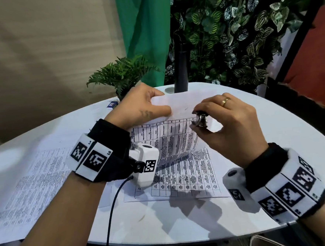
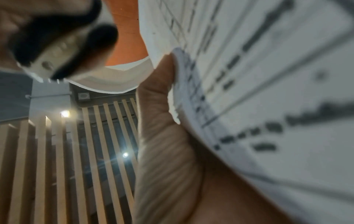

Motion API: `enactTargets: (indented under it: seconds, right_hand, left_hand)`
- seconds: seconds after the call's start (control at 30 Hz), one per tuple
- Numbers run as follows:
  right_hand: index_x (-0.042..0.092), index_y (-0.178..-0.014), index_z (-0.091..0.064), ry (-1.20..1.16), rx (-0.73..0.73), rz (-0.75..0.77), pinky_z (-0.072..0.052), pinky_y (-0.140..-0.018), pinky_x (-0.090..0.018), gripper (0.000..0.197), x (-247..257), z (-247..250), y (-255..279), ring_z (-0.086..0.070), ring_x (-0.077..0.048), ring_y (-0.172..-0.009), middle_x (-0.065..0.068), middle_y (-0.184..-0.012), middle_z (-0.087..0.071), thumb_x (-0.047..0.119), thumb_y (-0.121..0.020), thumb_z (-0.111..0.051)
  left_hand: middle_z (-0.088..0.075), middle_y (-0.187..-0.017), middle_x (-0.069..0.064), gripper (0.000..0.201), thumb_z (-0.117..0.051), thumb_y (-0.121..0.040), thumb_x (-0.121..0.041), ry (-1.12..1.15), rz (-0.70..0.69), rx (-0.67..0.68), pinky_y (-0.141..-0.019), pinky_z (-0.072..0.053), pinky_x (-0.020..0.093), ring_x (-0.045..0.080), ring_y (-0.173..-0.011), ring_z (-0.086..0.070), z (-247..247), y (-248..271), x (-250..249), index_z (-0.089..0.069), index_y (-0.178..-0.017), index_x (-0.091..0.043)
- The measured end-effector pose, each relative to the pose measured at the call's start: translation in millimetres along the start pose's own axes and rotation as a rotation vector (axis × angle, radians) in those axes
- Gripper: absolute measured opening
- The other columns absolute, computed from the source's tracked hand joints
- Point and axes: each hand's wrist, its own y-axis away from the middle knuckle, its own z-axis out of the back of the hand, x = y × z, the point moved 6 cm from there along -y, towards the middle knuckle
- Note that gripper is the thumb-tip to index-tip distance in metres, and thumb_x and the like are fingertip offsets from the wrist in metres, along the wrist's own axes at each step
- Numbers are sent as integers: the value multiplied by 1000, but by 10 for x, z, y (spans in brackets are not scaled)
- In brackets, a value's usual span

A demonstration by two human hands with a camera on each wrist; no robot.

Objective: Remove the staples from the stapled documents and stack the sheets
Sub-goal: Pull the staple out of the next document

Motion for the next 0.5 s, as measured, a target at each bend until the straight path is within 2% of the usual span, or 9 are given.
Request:
enactTargets:
  seconds: [0.07,0.13,0.2,0.27,0.33,0.4,0.43,0.5]
  right_hand:
    - [10,-84,-70,-47,55,-96,-51,-60,-35,20,-49,-6,70,-62,-27,-70,-3,-79,-68,20,-68,-74]
    - [13,-80,-67,-70,180,-231,-48,-60,-32,20,-132,-64,154,-60,-23,-68,1,-72,-64,28,-69,-75]
    - [14,-74,-63,-52,303,-358,-41,-60,-32,22,-233,-135,248,-57,-21,-67,6,-66,-56,31,-71,-78]
    - [15,-73,-60,-50,356,-425,-39,-62,-33,24,-306,-182,308,-55,-20,-68,9,-65,-52,32,-72,-78]
    - [15,-77,-61,-72,394,-466,-42,-67,-35,28,-358,-215,356,-54,-19,-72,5,-71,-57,37,-70,-77]
    - [16,-87,-64,-183,386,-527,-47,-74,-33,32,-432,-221,392,-58,-15,-79,3,-87,-63,38,-69,-78]
    - [19,-92,-65,-274,357,-576,-50,-76,-30,34,-467,-212,393,-59,-10,-83,3,-96,-63,38,-68,-78]
    - [23,-94,-66,-484,290,-669,-52,-79,-21,39,-541,-213,392,-59,1,-87,2,-114,-53,40,-62,-80]
  left_hand:
    - [-74,-81,1,11,-71,-78,-12,-13,-4,13,-60,-46,14,1,-60,-60,11,7,-17,-75,-89,-9]
    - [-75,-84,3,14,-72,-77,-14,-3,-6,39,-64,-48,15,3,-64,-62,5,14,-35,-75,-89,-8]
    - [-75,-87,4,14,-72,-78,-13,-12,-3,57,-68,-50,18,7,-68,-64,4,3,-28,-75,-91,-9]
    - [-75,-86,2,10,-70,-80,-11,-26,-3,71,-66,-50,18,6,-67,-64,16,6,-18,-74,-89,-14]
    - [-74,-78,-4,9,-70,-81,-9,8,4,98,-60,-49,13,3,-62,-63,21,10,-6,-73,-84,-17]
    - [-72,-70,-10,10,-69,-81,-5,31,2,120,-57,-47,8,0,-58,-63,25,23,-18,-72,-82,-15]
    - [-72,-69,-10,7,-69,-81,-5,32,3,128,-56,-47,8,-1,-57,-62,29,26,-19,-72,-83,-11]
    - [-71,-74,2,13,-72,-79,-6,29,-6,139,-57,-49,10,4,-59,-62,41,28,-33,-72,-89,1]
